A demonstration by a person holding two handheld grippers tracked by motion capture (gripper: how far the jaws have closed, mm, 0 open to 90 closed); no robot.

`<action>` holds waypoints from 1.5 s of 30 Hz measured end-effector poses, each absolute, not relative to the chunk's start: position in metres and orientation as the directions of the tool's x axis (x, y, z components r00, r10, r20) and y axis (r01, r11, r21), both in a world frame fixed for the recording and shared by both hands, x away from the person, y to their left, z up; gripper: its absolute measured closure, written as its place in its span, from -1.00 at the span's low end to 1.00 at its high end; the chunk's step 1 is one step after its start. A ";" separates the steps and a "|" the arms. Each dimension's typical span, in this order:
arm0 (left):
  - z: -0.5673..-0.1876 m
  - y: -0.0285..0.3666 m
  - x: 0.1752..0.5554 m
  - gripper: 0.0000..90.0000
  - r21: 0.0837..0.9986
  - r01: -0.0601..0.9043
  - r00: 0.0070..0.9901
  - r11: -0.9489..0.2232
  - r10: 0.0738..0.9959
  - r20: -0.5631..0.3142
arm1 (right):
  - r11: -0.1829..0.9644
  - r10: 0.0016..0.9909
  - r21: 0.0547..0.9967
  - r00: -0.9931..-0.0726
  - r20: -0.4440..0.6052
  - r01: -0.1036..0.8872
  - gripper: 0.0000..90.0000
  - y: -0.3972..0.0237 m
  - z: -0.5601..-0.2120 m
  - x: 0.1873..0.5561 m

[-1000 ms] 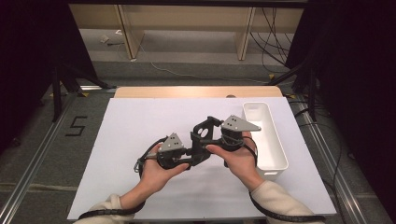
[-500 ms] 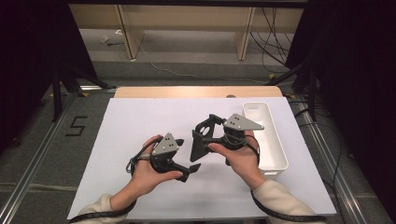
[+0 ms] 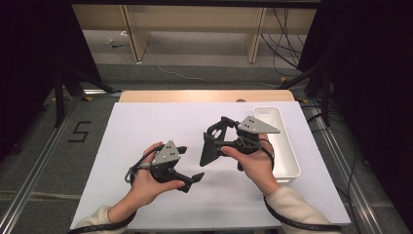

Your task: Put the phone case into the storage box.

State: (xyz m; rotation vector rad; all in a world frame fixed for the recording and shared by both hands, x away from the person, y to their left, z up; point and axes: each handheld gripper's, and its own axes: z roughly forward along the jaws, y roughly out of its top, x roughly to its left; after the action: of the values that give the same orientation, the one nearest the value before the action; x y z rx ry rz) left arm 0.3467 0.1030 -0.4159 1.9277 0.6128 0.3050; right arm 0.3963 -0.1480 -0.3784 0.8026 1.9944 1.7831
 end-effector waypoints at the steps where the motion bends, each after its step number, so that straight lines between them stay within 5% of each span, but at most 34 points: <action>1: -0.416 0.105 0.347 -1.00 0.903 0.279 0.835 -0.327 0.547 -0.060 | 0.049 0.618 0.983 -0.778 0.110 0.178 -0.66 -0.148 -0.379 0.397; 45: -0.422 0.148 0.336 -1.00 0.893 0.253 0.803 -0.372 0.595 0.020 | -0.001 0.655 0.987 -0.745 0.124 0.163 -0.66 -0.174 -0.363 0.407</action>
State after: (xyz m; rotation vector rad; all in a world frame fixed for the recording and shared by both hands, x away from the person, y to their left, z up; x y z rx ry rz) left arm 0.3361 0.1478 -0.4224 1.9634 0.6348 0.4183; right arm 0.4065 -0.1735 -0.3625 0.8443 1.9090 1.7982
